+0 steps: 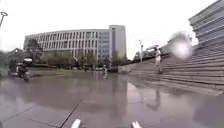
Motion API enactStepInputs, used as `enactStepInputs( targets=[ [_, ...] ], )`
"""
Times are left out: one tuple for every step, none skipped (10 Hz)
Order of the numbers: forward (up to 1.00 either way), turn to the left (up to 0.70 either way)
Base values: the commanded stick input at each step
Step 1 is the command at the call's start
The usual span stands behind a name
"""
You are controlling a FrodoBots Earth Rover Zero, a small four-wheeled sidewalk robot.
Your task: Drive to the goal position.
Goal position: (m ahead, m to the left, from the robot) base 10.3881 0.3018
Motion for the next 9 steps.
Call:
enactStepInputs(
  targets=[
    [0.7, 0.0],
    [0.7, 0.0],
    [0.7, 0.0],
    [0.7, 0.0],
    [0.7, 0.0],
    [0.7, 0.0],
    [0.7, 0.0],
    [0.7, 0.0],
    [0.7, 0.0]
  ],
)
